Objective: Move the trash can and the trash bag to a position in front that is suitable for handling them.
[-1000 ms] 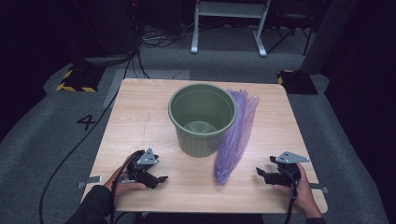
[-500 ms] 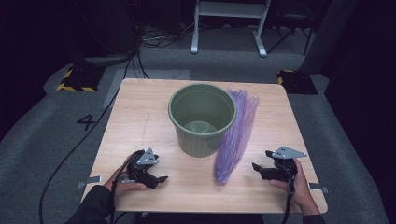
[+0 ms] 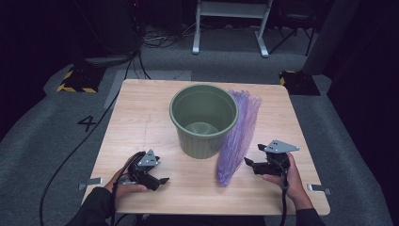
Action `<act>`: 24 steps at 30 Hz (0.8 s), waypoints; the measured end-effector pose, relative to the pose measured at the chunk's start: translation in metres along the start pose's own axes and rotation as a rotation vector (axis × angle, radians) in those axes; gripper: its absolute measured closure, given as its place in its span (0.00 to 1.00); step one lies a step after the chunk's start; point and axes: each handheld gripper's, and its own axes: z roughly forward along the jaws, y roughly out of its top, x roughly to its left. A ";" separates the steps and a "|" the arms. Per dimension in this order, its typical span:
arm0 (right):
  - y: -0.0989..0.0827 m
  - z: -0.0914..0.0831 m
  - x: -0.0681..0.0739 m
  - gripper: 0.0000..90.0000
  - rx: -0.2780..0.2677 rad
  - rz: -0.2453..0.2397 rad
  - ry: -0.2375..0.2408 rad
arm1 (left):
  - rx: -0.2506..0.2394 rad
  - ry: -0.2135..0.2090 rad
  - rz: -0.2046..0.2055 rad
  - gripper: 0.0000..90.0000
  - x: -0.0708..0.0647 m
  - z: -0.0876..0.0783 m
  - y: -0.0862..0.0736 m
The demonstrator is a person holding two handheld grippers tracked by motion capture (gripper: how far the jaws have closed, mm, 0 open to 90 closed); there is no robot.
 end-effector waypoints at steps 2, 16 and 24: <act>0.002 0.001 0.000 0.22 -0.004 0.002 0.002 | 0.000 -0.001 0.000 0.11 0.000 0.000 0.000; 0.024 0.011 0.007 0.23 -0.028 -0.026 0.017 | 0.000 0.000 0.001 0.11 0.000 0.000 0.000; 0.034 0.020 0.012 0.24 -0.022 -0.059 0.033 | -0.001 -0.001 0.000 0.11 0.000 0.000 0.000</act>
